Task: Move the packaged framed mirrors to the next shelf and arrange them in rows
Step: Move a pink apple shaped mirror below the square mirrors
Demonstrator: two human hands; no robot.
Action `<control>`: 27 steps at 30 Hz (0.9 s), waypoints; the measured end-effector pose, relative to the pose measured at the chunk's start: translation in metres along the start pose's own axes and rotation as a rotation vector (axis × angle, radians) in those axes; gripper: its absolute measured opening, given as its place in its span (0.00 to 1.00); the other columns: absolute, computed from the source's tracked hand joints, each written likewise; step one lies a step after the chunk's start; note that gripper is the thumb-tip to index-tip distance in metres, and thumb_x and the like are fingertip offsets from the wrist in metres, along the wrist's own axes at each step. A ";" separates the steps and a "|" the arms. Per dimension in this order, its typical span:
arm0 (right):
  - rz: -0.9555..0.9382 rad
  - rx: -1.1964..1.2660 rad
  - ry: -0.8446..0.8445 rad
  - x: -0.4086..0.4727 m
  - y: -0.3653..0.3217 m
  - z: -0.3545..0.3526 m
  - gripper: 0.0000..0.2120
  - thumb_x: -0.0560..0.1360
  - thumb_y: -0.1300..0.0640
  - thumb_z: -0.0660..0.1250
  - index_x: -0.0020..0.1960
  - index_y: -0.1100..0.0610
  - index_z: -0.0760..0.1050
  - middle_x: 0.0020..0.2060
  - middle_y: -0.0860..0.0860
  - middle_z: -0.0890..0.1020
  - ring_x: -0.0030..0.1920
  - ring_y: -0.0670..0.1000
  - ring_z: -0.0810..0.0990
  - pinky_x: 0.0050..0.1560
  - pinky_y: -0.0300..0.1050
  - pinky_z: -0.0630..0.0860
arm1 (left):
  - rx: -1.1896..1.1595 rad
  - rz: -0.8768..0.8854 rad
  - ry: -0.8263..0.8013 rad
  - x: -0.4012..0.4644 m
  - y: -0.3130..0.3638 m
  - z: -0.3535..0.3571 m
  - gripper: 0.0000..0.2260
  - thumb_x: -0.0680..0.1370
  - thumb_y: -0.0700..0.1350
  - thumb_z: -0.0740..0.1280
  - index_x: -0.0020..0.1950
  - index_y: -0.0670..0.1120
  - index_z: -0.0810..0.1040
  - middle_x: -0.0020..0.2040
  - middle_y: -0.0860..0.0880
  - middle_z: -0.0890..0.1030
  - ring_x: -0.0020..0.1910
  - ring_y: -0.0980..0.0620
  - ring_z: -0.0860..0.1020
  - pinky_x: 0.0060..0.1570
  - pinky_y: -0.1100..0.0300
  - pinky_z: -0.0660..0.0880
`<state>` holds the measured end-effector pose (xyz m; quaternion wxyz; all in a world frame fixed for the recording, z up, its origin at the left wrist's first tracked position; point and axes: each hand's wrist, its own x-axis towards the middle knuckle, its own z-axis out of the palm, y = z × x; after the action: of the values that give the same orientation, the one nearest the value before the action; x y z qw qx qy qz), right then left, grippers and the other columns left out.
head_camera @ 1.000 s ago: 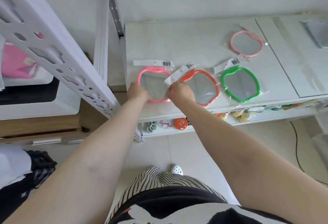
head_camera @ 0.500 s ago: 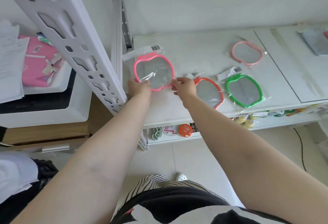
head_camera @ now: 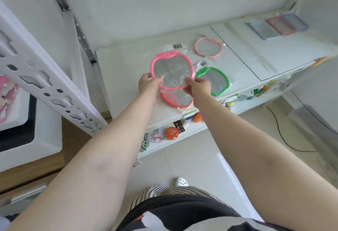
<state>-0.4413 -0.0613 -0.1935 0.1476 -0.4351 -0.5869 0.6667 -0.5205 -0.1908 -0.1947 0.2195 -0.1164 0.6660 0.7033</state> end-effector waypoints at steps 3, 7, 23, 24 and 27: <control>0.029 0.030 0.100 -0.002 0.003 -0.052 0.10 0.74 0.62 0.69 0.34 0.60 0.75 0.30 0.54 0.78 0.29 0.49 0.79 0.43 0.40 0.82 | 0.036 -0.013 -0.076 -0.010 -0.004 0.041 0.06 0.75 0.39 0.68 0.50 0.47 0.78 0.36 0.49 0.78 0.31 0.53 0.75 0.30 0.62 0.75; 0.090 0.051 0.208 -0.006 0.013 -0.128 0.07 0.74 0.60 0.71 0.37 0.58 0.77 0.31 0.54 0.80 0.30 0.50 0.80 0.41 0.40 0.80 | 0.134 -0.027 -0.167 -0.030 -0.022 0.103 0.09 0.75 0.36 0.67 0.51 0.48 0.80 0.32 0.49 0.77 0.27 0.54 0.72 0.24 0.67 0.72; 0.124 0.332 0.465 0.018 0.026 -0.440 0.07 0.73 0.67 0.70 0.41 0.61 0.73 0.46 0.61 0.80 0.35 0.53 0.82 0.54 0.50 0.81 | 0.347 -0.099 -0.351 -0.155 -0.133 0.391 0.09 0.73 0.35 0.69 0.52 0.44 0.81 0.32 0.48 0.77 0.26 0.52 0.73 0.25 0.65 0.71; 0.134 0.345 0.472 0.021 0.027 -0.459 0.06 0.73 0.67 0.70 0.44 0.62 0.73 0.48 0.62 0.81 0.36 0.54 0.82 0.52 0.49 0.82 | 0.344 -0.112 -0.361 -0.162 -0.141 0.408 0.09 0.74 0.35 0.69 0.52 0.44 0.81 0.32 0.48 0.77 0.27 0.53 0.73 0.23 0.66 0.71; 0.152 0.330 0.487 0.033 0.026 -0.511 0.08 0.73 0.67 0.70 0.51 0.65 0.75 0.50 0.63 0.82 0.37 0.54 0.83 0.51 0.48 0.83 | 0.334 -0.126 -0.387 -0.180 -0.159 0.454 0.10 0.74 0.34 0.69 0.55 0.42 0.80 0.35 0.48 0.78 0.31 0.52 0.76 0.24 0.67 0.74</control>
<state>-0.0676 0.2892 -0.1960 0.3024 -0.5948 -0.3837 0.6384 -0.2307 0.2329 -0.2149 0.4025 0.0170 0.7099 0.5777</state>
